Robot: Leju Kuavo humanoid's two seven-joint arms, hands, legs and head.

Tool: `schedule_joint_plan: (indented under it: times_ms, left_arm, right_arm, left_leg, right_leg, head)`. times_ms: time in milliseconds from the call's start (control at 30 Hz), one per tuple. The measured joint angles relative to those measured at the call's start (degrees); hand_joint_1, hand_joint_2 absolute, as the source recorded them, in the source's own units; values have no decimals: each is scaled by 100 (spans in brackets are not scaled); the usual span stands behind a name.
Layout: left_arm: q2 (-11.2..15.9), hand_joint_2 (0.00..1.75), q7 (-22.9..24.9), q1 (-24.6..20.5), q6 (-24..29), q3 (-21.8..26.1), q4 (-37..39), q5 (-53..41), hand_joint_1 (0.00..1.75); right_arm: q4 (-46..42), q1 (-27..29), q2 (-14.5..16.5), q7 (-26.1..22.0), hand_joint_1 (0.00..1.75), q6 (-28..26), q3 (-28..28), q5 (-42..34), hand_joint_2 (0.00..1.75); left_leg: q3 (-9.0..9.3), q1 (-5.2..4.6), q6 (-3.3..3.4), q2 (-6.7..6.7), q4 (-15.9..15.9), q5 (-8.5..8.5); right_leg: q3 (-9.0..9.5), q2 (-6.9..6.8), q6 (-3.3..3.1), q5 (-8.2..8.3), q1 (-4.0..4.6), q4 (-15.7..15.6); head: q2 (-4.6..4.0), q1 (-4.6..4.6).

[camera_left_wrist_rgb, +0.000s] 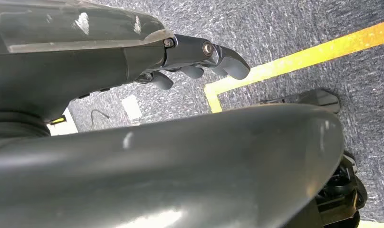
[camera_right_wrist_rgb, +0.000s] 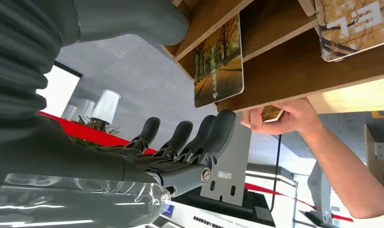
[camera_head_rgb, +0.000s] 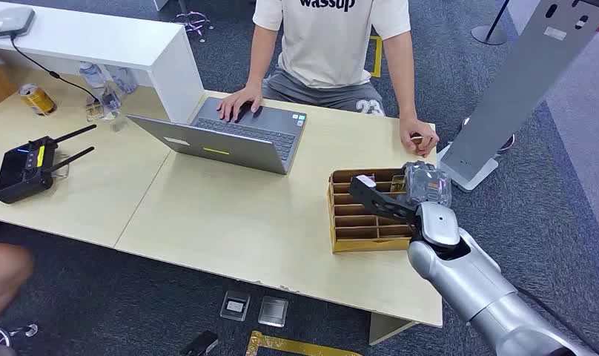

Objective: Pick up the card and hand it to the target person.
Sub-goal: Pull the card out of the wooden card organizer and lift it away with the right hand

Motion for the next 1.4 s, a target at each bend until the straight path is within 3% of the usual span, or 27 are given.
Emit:
schedule_joint_plan:
  times_ms: [267,500,667,967,1067,1200,1400]
  left_arm:
    - [0,0,0,0,-1,-2,0,2,0]
    - [0,0,0,1,-8,-2,0,31,0]
    - [0,0,0,1,-8,-2,0,33,0]
    - [0,0,0,1,-6,-2,0,35,0]
    - [0,0,-2,1,-10,-2,0,34,0]
    - [1,175,-75,1,-25,-2,0,25,0]
    - [4,175,-201,0,-67,-9,0,-13,0]
  right_arm:
    - [25,0,-4,13,74,3,0,-30,175]
    - [67,4,-11,14,107,30,-2,-67,175]
    - [105,4,-15,4,110,27,-3,-76,175]
    - [139,-11,-15,-19,148,26,-4,-67,175]
    - [140,-22,-15,-25,169,26,-4,-67,175]
    - [140,-31,-15,-43,175,25,-4,-78,175]
    - [141,-32,-15,-62,175,-12,-4,-93,175]
  left_leg:
    - [0,0,0,0,0,0]
    - [1,0,0,0,0,0]
    - [1,0,0,0,0,0]
    - [1,0,0,0,0,0]
    - [1,0,0,0,0,0]
    - [1,0,0,0,0,0]
    - [1,0,0,0,0,0]
  right_leg:
    - [0,0,0,0,0,0]
    - [0,0,0,0,0,0]
    - [0,0,0,0,0,0]
    - [0,0,0,0,0,0]
    - [0,0,0,0,0,0]
    - [1,0,0,0,0,0]
    - [0,0,0,0,0,0]
  head:
    - [0,0]
    - [0,0]
    - [0,0]
    - [0,0]
    - [0,0]
    - [0,0]
    - [0,0]
